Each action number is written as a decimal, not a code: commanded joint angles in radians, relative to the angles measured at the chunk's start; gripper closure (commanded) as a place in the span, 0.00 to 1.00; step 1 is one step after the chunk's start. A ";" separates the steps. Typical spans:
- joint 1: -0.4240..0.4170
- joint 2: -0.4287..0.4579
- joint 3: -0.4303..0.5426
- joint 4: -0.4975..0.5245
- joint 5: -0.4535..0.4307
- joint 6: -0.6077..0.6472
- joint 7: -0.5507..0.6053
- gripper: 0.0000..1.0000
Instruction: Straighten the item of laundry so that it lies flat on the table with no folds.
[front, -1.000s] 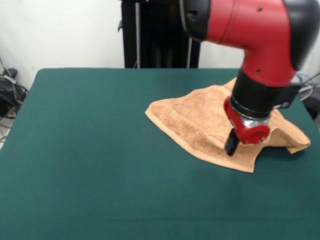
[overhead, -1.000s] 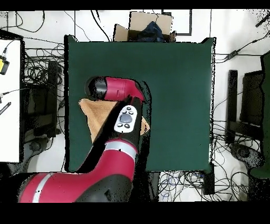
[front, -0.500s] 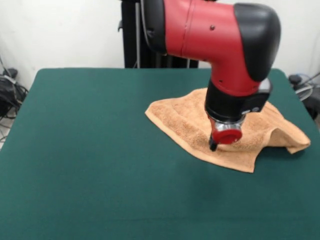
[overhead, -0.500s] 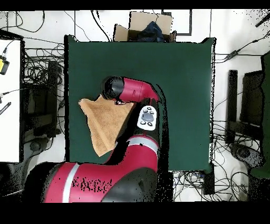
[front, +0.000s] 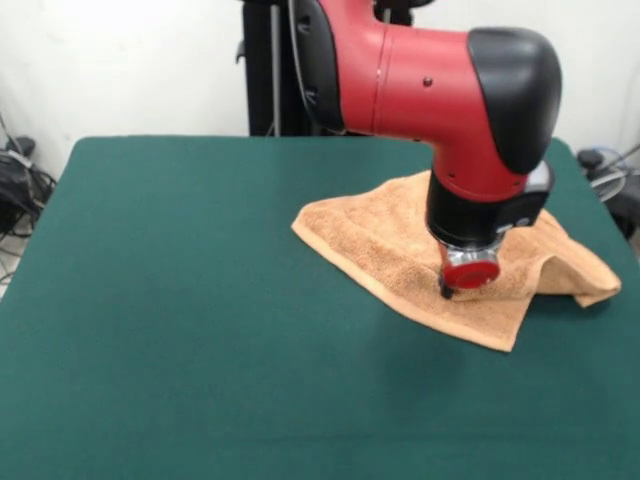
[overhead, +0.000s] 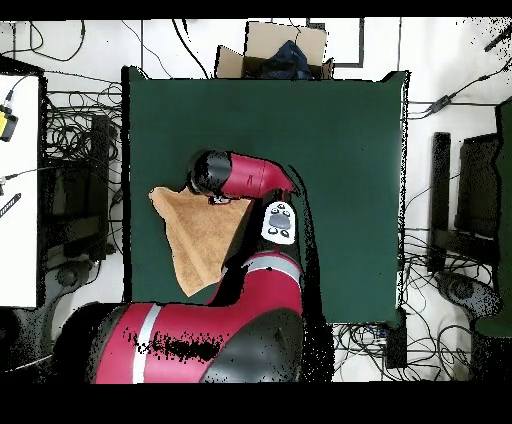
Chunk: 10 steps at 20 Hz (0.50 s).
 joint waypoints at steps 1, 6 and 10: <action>0.004 0.053 0.138 0.082 -0.005 -0.039 -0.047 1.00; 0.006 0.079 0.143 0.071 -0.011 -0.079 -0.037 1.00; 0.017 0.099 0.135 0.055 -0.018 -0.101 -0.022 1.00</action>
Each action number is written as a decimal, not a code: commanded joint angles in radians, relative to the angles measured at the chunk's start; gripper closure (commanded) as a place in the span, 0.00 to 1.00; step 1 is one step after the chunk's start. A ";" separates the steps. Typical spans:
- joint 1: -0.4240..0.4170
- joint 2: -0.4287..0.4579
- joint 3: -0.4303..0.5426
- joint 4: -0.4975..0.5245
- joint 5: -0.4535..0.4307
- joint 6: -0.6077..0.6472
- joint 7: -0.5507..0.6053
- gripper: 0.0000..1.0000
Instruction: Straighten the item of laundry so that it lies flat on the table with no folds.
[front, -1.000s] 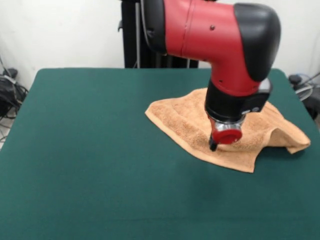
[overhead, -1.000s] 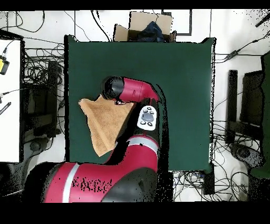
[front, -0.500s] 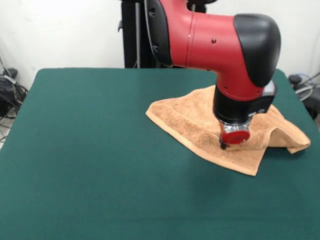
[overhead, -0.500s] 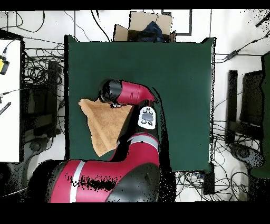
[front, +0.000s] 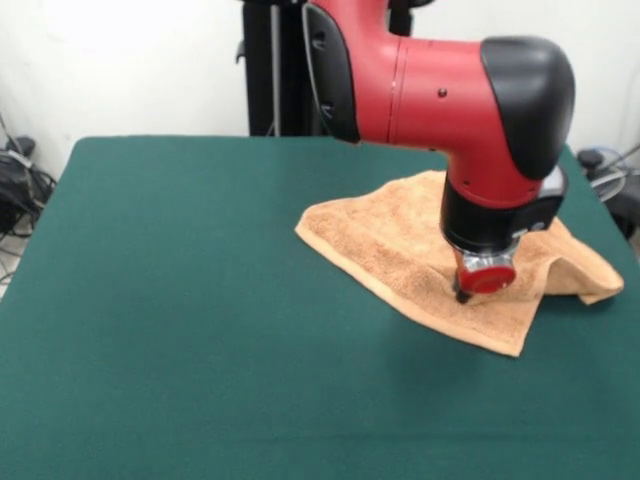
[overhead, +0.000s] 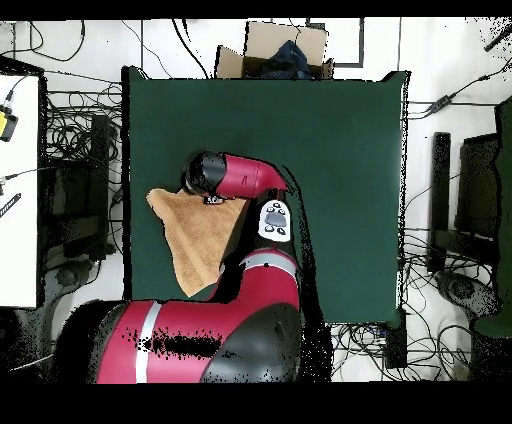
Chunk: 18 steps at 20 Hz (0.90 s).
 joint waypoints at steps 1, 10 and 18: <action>0.017 0.090 0.104 0.053 -0.021 -0.088 -0.020 1.00; 0.080 0.210 -0.029 -0.040 -0.108 -0.263 0.032 1.00; 0.217 0.387 -0.299 -0.193 -0.145 -0.446 0.186 1.00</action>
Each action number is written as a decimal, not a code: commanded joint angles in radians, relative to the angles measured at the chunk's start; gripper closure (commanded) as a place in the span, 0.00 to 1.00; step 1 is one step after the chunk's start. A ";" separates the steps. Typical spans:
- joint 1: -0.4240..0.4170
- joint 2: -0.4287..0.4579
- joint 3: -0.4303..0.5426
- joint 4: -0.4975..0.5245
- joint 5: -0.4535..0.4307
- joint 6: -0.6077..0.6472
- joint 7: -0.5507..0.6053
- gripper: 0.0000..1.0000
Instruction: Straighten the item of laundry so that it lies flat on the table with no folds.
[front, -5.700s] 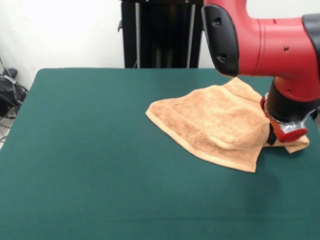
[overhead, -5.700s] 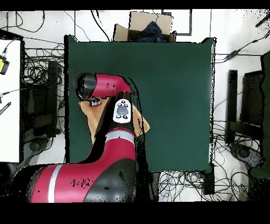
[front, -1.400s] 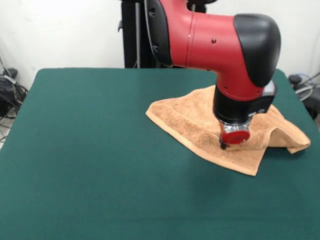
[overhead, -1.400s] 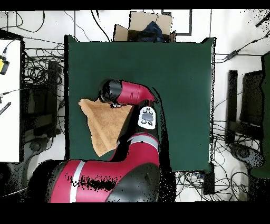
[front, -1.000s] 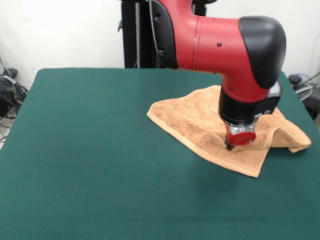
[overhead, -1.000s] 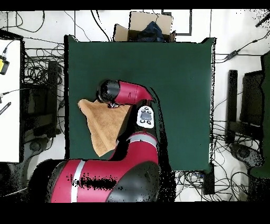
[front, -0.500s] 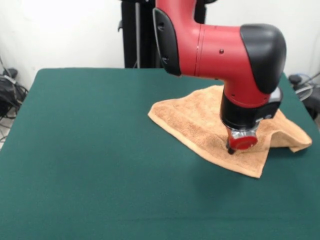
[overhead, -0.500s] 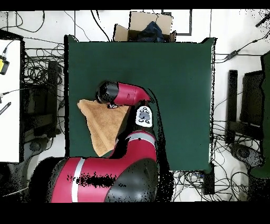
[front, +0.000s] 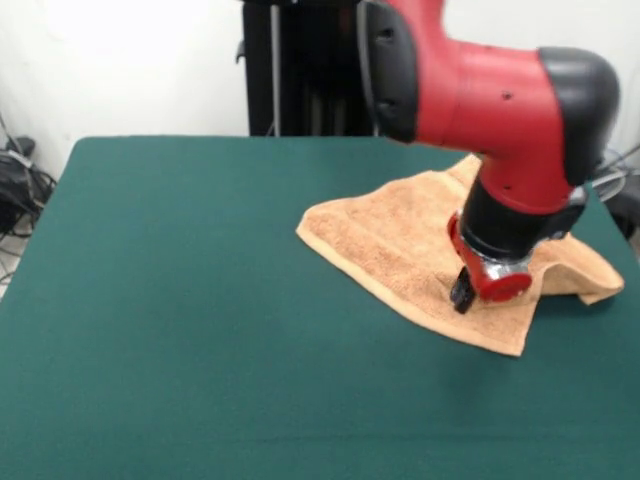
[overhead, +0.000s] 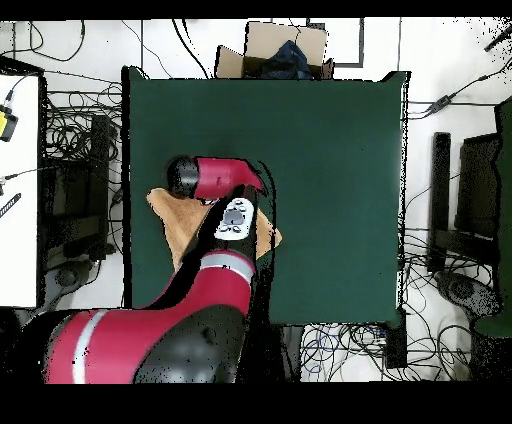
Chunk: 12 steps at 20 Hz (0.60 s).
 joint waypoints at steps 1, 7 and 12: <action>0.060 0.321 -0.153 -0.104 -0.104 -0.418 0.173 1.00; 0.099 0.365 -0.278 -0.142 -0.147 -0.499 0.148 1.00; 0.138 0.413 -0.388 -0.173 -0.154 -0.558 0.126 1.00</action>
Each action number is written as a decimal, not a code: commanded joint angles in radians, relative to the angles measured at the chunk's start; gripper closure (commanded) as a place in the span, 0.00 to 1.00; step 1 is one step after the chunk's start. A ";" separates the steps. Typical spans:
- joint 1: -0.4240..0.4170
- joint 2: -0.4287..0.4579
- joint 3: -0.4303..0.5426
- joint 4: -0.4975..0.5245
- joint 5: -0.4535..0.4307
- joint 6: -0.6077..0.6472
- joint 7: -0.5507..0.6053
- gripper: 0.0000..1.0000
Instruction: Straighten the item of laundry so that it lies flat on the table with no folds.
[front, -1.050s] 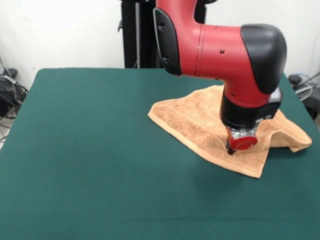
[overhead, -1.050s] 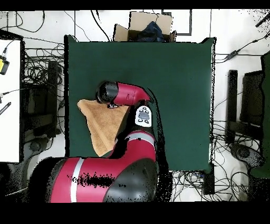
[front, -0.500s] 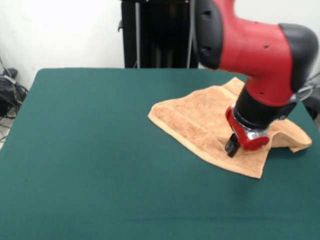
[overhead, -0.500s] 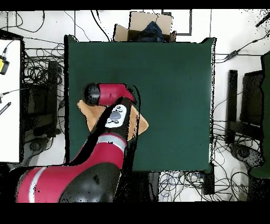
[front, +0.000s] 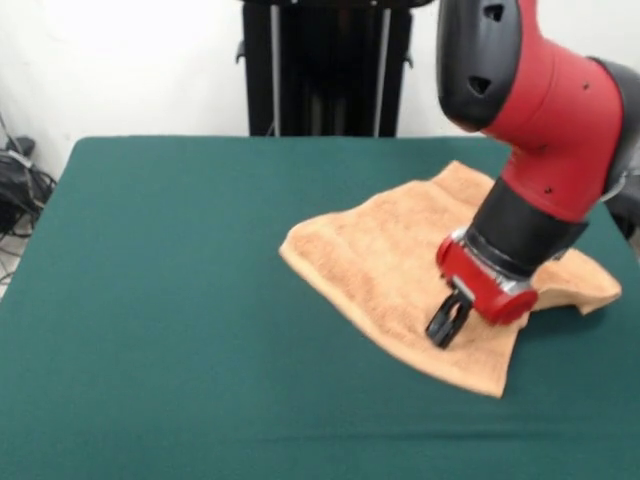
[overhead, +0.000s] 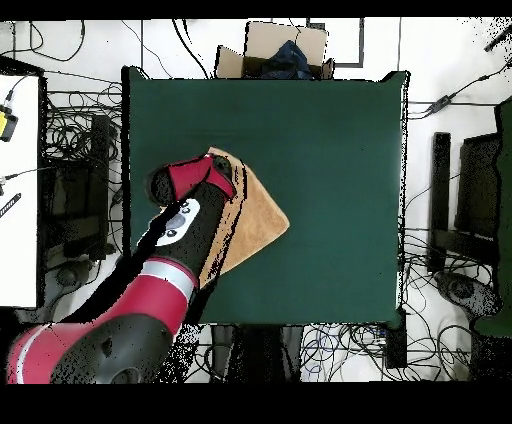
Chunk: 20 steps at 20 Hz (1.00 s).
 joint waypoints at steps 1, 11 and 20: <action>-0.032 0.267 -0.128 -0.042 -0.094 -0.347 0.110 1.00; -0.127 0.160 -0.047 0.008 -0.174 -0.387 -0.084 1.00; -0.278 -0.140 0.328 0.274 -0.184 -0.026 -0.189 1.00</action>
